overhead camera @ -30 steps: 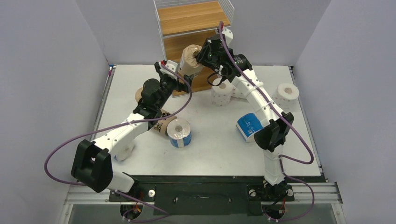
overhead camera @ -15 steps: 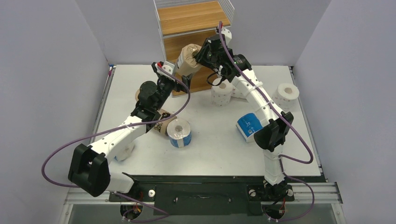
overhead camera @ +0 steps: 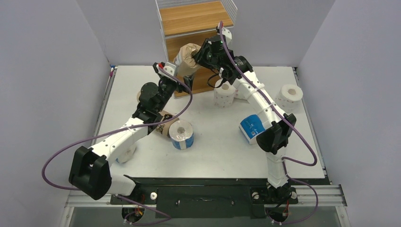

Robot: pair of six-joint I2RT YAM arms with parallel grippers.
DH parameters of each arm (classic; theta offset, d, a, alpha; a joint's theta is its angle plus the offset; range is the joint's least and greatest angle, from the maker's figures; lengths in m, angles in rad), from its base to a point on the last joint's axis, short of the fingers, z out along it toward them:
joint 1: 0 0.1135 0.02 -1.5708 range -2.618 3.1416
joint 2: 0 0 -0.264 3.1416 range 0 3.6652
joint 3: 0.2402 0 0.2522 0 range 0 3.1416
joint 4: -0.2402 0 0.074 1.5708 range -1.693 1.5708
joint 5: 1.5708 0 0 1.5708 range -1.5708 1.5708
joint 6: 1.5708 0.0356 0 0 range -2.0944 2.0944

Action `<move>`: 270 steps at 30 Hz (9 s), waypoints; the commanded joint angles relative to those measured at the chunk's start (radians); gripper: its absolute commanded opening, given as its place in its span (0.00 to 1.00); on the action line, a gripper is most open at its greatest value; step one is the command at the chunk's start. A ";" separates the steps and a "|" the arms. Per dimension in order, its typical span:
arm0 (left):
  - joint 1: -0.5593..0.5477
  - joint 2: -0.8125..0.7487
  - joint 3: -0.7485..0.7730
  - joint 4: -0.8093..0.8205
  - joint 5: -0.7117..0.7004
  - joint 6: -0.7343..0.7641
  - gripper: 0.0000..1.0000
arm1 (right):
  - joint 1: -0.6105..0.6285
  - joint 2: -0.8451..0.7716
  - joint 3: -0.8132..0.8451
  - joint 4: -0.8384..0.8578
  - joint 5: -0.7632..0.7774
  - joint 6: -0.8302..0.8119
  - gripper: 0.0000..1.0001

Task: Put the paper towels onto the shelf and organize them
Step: Place the paper towel on the shelf.

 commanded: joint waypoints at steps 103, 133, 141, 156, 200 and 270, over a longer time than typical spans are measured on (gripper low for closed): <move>0.027 0.384 0.309 0.038 -0.225 -0.027 0.88 | -0.150 -0.200 -0.606 0.501 -0.259 0.294 0.40; 0.026 0.346 0.266 0.071 -0.198 -0.001 0.91 | -0.155 -0.008 -0.479 0.821 -0.419 0.486 0.30; 0.026 0.379 0.311 0.057 -0.200 0.007 0.91 | -0.170 0.000 -0.485 0.851 -0.418 0.499 0.30; -0.002 0.510 0.477 0.020 -0.199 0.016 0.90 | -0.239 -0.066 -0.560 0.791 -0.417 0.453 0.36; -0.162 0.095 0.147 -0.016 -0.229 -0.208 0.96 | -0.150 -0.608 -0.932 0.602 0.045 -0.124 0.57; -0.214 -0.720 -0.368 -0.700 -0.485 -0.395 0.96 | -0.076 -0.098 -0.681 1.131 0.270 -0.346 0.83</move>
